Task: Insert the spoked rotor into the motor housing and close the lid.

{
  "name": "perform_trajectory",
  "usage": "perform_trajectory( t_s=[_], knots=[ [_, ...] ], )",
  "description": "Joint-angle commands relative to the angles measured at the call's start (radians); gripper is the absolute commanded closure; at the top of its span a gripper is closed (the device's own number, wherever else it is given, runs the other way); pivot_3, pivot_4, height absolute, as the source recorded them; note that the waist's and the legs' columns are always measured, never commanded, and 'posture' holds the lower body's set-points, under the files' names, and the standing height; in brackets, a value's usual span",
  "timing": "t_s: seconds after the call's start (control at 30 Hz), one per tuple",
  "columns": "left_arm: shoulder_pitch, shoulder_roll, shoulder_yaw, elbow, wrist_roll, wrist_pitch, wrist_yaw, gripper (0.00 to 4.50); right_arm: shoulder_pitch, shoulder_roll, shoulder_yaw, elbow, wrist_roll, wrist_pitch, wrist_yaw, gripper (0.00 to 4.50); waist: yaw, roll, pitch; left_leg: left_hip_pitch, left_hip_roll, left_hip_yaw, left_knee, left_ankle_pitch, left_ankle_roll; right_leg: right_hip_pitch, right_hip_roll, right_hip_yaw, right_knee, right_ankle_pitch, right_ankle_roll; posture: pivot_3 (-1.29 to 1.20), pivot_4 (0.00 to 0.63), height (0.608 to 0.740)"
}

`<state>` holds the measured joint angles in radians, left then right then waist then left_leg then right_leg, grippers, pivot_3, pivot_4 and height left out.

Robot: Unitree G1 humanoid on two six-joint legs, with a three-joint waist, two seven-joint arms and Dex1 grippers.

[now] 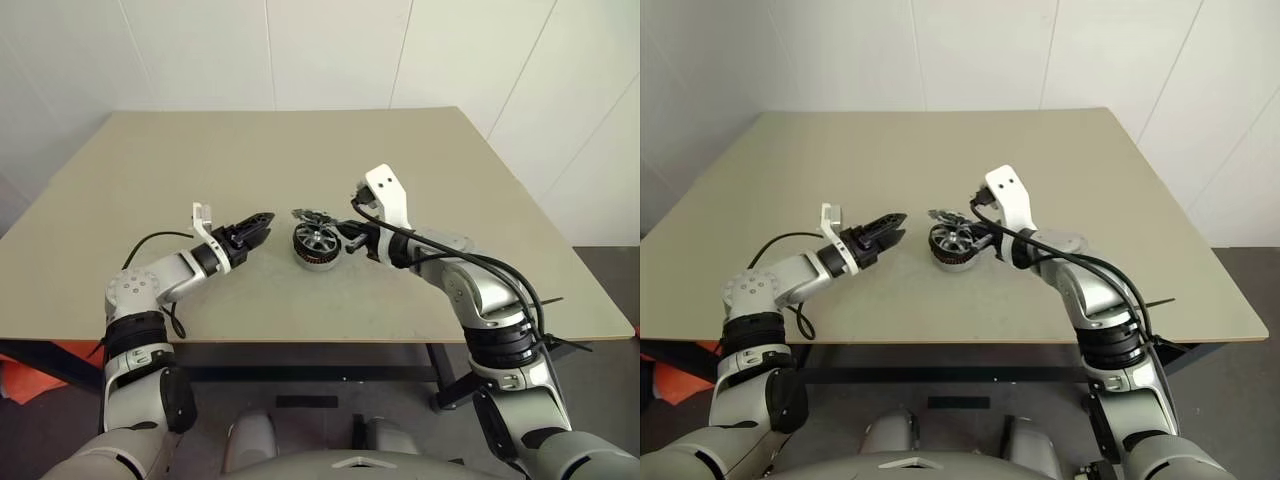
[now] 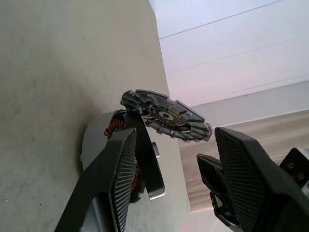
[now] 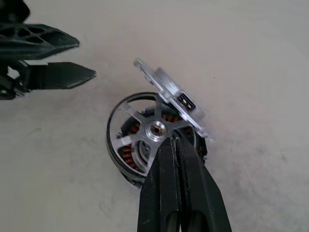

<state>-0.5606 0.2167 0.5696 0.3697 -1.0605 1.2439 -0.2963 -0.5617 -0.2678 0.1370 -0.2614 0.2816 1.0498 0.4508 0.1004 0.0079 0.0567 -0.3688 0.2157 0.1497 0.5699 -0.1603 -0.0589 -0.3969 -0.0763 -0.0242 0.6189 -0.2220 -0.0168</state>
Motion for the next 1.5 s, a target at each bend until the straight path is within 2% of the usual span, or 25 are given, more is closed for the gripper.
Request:
perform_trajectory(
  t_s=[0.03, 0.33, 0.87, 1.5],
  knots=[
    [-0.009, 0.007, 0.021, -0.047, -0.035, 0.001, 0.022, 1.73, -0.06, 0.027, 0.024, 0.021, 0.009, -0.016, -0.001, 4.5, 0.0, 0.0, 0.0, 0.0, 0.0, 0.0, 0.0, 0.0, 0.0, 0.0, 0.0, 0.0, 0.0, 0.0, 0.0, 0.0, 0.0, 0.74],
    [0.028, 0.011, 0.039, -0.089, -0.056, -0.01, 0.059, 1.73, -0.103, 0.076, 0.069, 0.104, 0.001, -0.054, 0.018, 4.5, 0.002, 0.0, 0.0, -0.001, 0.0, 0.0, 0.0, 0.0, 0.0, 0.0, 0.0, 0.0, 0.0, 0.0, 0.0, 0.0, 0.0, 0.74],
    [0.046, 0.062, 0.026, -0.051, -0.032, -0.062, 0.017, 1.73, -0.089, 0.103, 0.077, 0.312, -0.046, -0.152, 0.014, 4.5, 0.002, -0.001, 0.0, -0.001, 0.0, 0.0, 0.0, 0.0, 0.0, 0.0, 0.0, 0.0, 0.0, 0.0, 0.0, 0.0, 0.0, 0.74],
    [0.034, 0.094, -0.025, 0.048, 0.041, -0.119, -0.087, 1.73, -0.058, 0.055, 0.063, 0.281, -0.059, -0.147, 0.009, 4.5, 0.003, -0.001, 0.0, 0.0, 0.0, -0.001, 0.0, 0.0, -0.001, 0.001, 0.0, 0.0, 0.0, 0.0, 0.001, 0.0, 0.0, 0.74]
  ],
)
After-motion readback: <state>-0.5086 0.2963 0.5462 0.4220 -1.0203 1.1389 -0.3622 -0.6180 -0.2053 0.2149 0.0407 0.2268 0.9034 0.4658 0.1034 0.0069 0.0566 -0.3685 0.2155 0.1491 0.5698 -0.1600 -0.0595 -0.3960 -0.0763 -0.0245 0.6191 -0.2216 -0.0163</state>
